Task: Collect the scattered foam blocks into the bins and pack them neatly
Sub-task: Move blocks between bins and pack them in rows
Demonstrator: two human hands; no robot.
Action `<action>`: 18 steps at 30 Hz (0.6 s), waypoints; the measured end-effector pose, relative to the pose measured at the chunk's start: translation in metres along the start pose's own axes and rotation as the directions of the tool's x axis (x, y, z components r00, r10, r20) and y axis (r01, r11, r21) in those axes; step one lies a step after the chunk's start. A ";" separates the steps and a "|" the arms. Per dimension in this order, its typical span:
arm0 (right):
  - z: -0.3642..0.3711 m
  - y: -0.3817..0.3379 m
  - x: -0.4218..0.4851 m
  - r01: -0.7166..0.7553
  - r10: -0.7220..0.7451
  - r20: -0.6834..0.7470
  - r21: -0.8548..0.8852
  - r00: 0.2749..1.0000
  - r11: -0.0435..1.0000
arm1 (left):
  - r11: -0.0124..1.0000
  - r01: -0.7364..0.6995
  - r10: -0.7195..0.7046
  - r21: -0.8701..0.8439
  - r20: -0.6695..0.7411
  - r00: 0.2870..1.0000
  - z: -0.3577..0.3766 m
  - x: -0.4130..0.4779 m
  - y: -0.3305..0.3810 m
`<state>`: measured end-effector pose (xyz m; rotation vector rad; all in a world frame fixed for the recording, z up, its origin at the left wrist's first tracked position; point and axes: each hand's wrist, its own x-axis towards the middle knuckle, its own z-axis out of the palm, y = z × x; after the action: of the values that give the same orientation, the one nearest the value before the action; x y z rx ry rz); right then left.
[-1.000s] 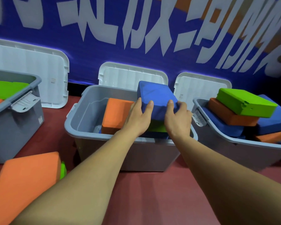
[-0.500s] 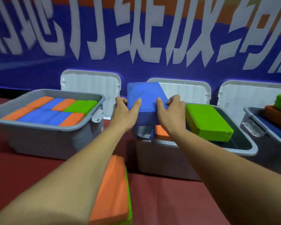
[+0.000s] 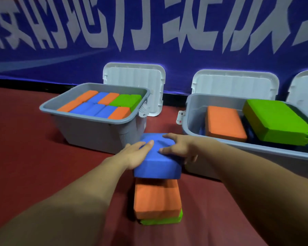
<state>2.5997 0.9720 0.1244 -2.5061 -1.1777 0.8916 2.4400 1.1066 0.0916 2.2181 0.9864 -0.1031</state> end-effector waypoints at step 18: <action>0.020 -0.001 0.006 -0.066 0.083 0.122 -0.138 0.989 0.988 | 0.983 0.114 -0.112 0.146 -0.020 0.994 0.029 0.011 0.017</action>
<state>2.5898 0.9761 0.1059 -2.6496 -1.2272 1.0387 2.4650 1.0876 0.0759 2.2967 1.1436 -0.2208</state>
